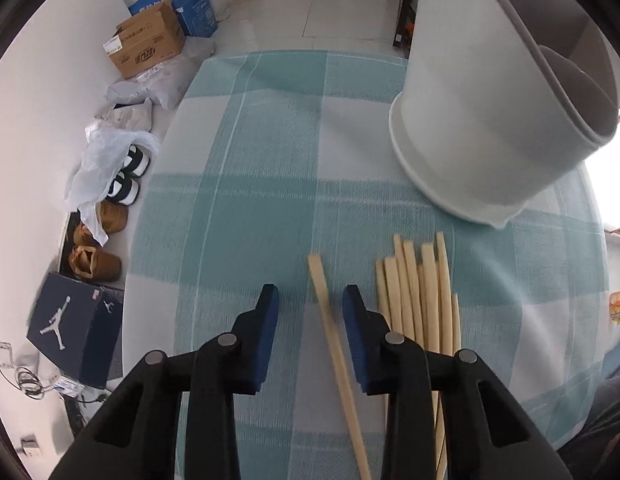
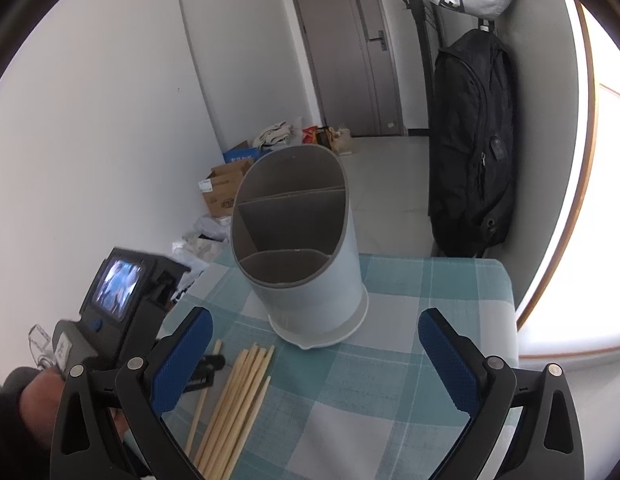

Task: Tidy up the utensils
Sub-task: 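Lower the left tool onto the wooden chopsticks and grasp one, then lift the chopstick with the left tool while the right tool grasps another chopstick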

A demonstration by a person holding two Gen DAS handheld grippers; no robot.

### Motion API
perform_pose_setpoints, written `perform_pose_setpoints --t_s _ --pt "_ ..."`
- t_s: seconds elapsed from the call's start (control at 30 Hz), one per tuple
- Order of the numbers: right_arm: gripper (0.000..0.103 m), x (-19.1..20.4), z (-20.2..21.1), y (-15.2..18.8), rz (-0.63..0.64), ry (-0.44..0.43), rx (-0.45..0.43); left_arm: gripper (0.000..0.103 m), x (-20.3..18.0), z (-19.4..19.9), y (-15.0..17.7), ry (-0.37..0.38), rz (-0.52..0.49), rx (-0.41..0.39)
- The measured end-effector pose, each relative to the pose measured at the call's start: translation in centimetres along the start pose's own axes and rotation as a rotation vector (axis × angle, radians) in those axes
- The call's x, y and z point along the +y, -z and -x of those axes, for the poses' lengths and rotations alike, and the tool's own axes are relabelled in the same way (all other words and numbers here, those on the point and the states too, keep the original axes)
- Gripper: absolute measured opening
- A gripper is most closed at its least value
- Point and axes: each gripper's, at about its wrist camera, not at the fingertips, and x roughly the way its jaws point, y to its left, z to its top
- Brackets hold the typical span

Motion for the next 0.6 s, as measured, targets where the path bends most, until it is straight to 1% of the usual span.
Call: perform_pose_setpoints --t_s 0.03,0.07,0.1,0.17,0.23,0.4,0.5,0.57,0.6 --pt "0.103 -0.1 -0.2 0.1 -0.001 -0.003 0.016 0.024 0.0 -0.1 -0.2 -0.001 -0.002 -0.001" --pt "0.103 -0.2 -0.3 0.2 -0.007 -0.018 0.039 0.016 0.0 -0.1 -0.3 0.011 0.001 0.001" --pt "0.103 -0.4 -0.4 0.3 -0.014 -0.029 0.048 0.013 0.0 -0.2 -0.4 0.031 0.005 0.004" --pt "0.103 -0.6 -0.4 0.5 -0.025 -0.040 0.059 0.006 0.0 -0.3 -0.5 0.041 -0.002 -0.004" --pt "0.103 -0.8 -0.5 0.7 -0.039 -0.053 0.079 0.004 0.0 -0.3 -0.7 0.055 0.007 -0.010" --pt "0.102 -0.7 -1.8 1.6 -0.078 -0.126 0.167 0.002 1.8 -0.1 -0.4 0.129 0.106 -0.036" --pt "0.095 -0.3 -2.8 2.2 -0.093 -0.166 0.221 0.002 2.8 0.6 -0.3 0.186 0.162 -0.063" --pt "0.086 0.0 -3.4 2.7 -0.096 -0.179 0.255 0.002 3.5 1.5 -0.1 0.223 0.195 -0.095" --pt "0.084 0.1 -3.9 3.0 -0.101 -0.186 0.281 0.002 3.8 1.9 -0.2 0.236 0.208 -0.109"
